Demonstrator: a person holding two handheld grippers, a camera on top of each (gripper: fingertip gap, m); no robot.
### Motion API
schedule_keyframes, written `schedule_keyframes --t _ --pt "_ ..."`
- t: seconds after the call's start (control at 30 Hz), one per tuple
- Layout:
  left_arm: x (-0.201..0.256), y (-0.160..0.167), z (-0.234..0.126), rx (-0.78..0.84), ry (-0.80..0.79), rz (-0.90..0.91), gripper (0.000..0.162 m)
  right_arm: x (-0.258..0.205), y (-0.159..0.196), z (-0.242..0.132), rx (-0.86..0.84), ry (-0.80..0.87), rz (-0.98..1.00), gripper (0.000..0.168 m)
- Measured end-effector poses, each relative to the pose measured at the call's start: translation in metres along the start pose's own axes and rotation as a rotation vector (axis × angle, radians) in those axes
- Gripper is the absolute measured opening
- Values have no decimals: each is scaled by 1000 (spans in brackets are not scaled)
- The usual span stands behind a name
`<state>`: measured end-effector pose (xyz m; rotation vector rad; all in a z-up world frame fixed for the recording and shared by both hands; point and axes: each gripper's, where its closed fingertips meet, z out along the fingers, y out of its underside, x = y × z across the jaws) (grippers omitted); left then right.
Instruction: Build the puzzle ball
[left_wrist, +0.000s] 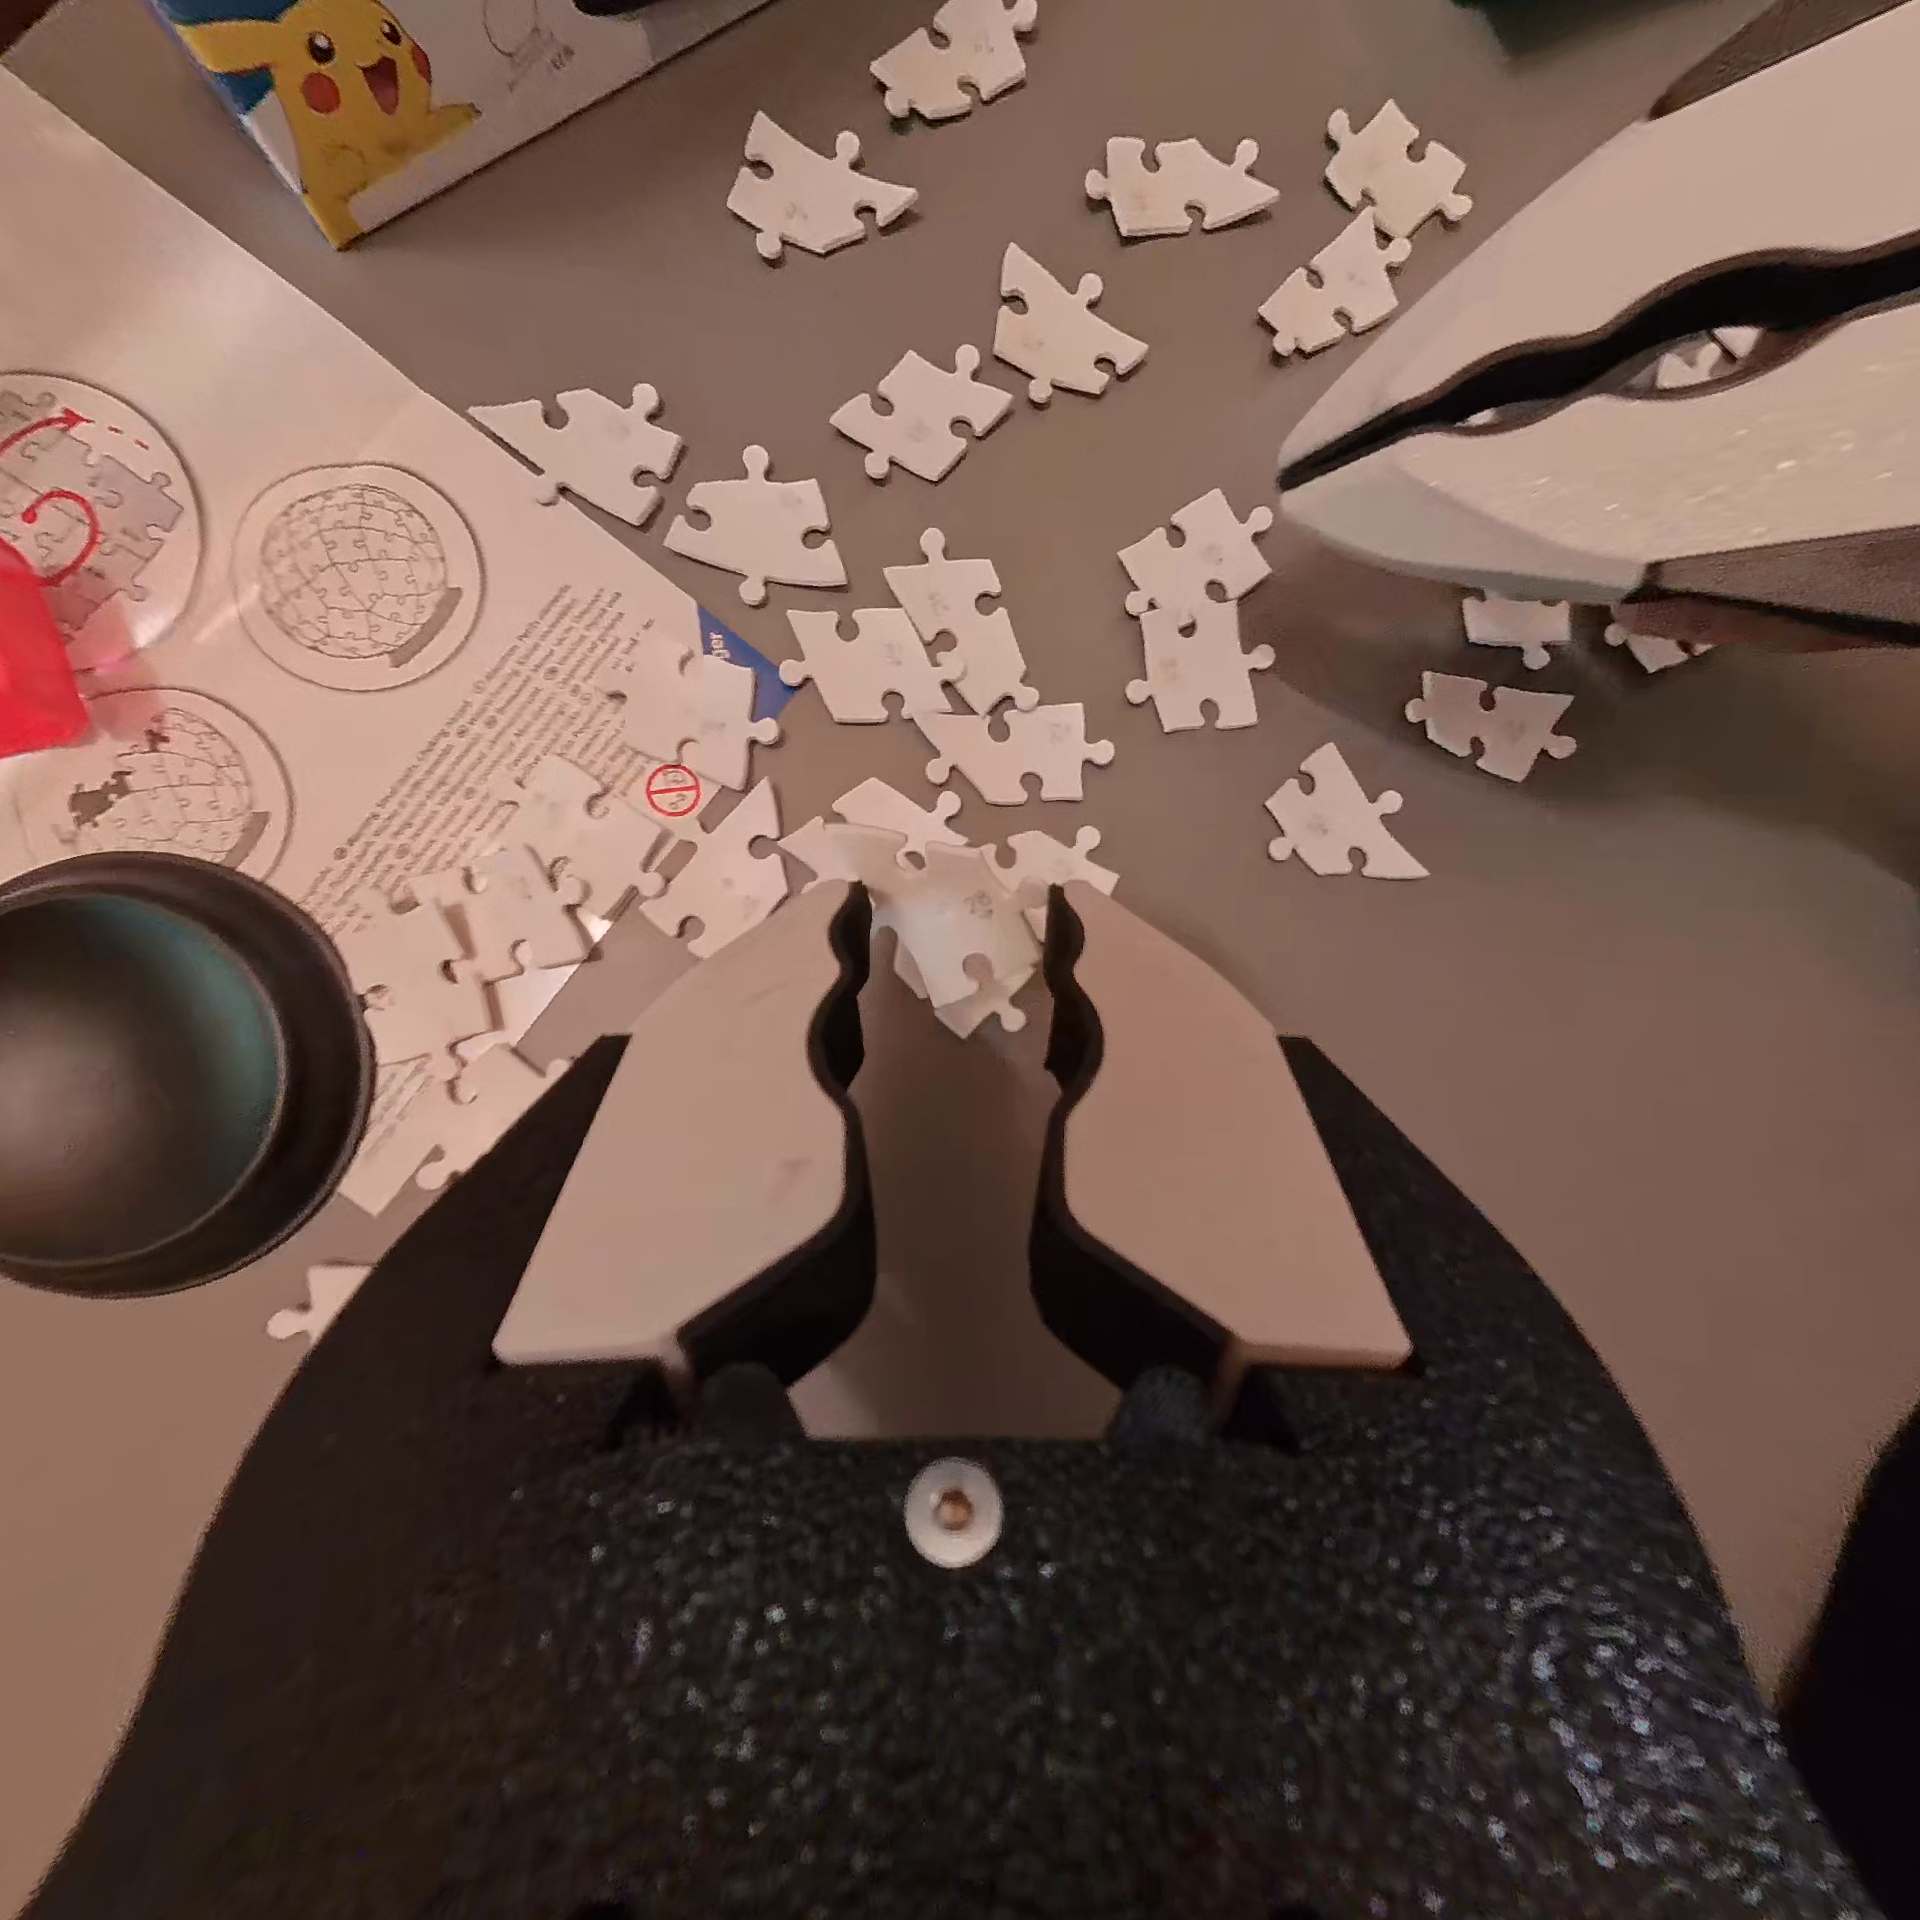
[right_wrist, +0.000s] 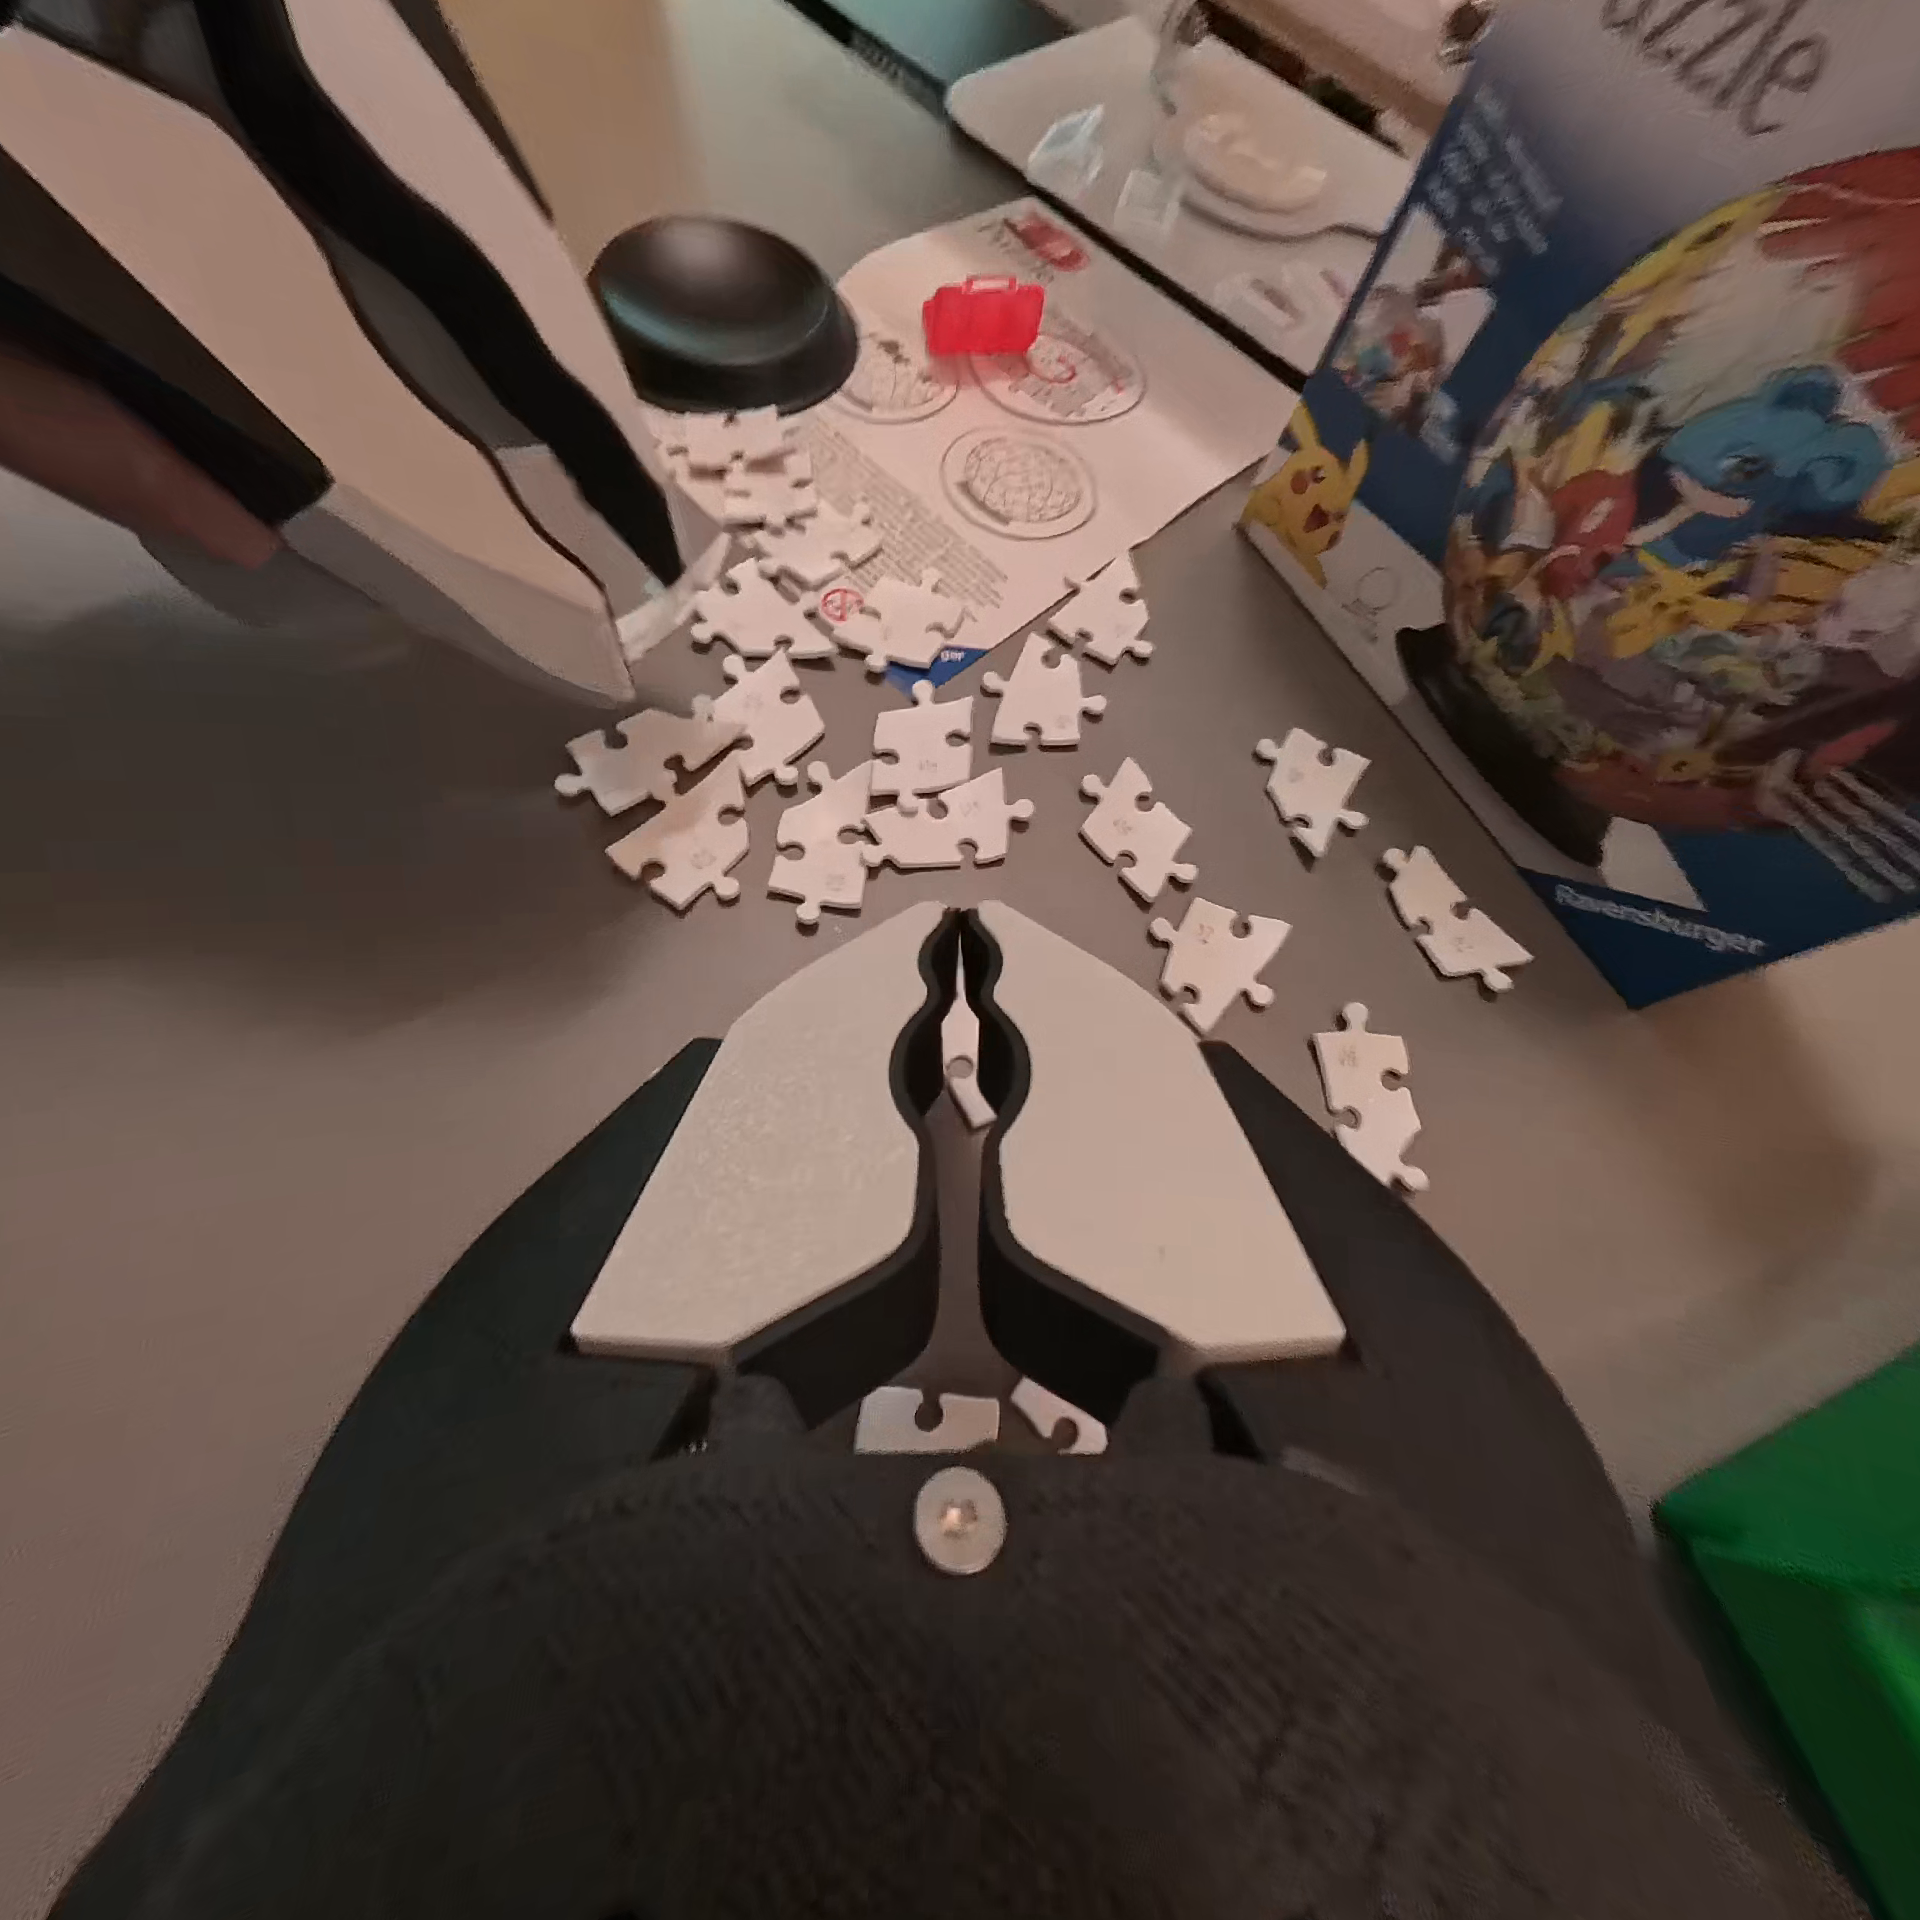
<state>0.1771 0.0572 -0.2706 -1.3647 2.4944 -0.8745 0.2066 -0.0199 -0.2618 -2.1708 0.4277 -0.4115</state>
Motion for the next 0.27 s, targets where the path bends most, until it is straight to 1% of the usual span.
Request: schedule_keyframes --t 0.03,0.1,0.2,0.27 --pt "2 1 2 -9 2 -1 31 -5 1 4 -13 -42 -24 0" --pt "2 2 6 -24 -11 -9 31 -14 0 12 -24 -99 -96 0" --pt "7 -1 11 -22 14 -49 31 -18 2 28 -51 -113 -208 0" --pt "9 -3 14 -29 11 -45 31 -24 -1 38 -44 -144 -243 0"
